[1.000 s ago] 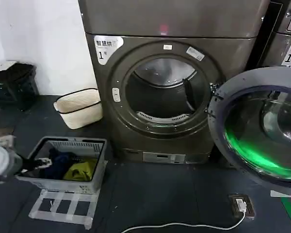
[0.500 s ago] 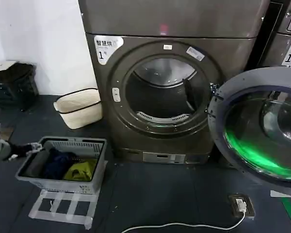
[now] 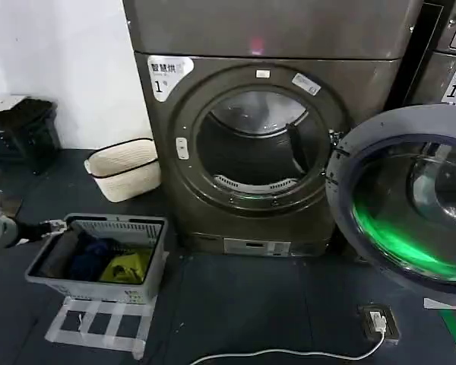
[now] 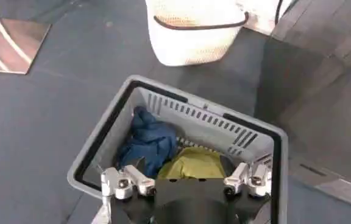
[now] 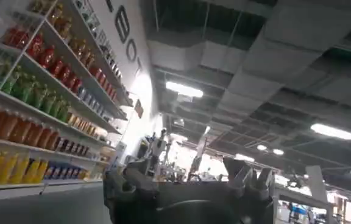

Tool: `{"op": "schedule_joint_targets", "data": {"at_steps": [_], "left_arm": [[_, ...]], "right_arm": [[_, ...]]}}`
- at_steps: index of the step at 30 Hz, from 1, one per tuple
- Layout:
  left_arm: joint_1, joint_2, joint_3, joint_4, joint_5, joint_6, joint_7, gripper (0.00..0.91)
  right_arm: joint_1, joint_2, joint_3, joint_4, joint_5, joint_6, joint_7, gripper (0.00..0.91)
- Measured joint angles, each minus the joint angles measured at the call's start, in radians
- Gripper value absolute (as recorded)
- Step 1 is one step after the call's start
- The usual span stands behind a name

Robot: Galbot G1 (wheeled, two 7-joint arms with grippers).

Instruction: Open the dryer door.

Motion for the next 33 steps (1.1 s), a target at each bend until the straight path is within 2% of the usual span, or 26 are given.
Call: {"op": "schedule_joint_targets", "data": {"at_steps": [28,33], "left_arm": [[-0.022,-0.011,0.064,-0.035,0.051,0.000,-0.021,0.907],[-0.027,-0.016,0.065,-0.032,0.051,0.000,-0.019,0.907]], "right_arm": [[-0.005,0.004,0.000,-0.002,0.000,0.024,-0.002,0.907],[-0.004,0.006,0.004,0.007,0.006,0.014,-0.003,0.907]]}}
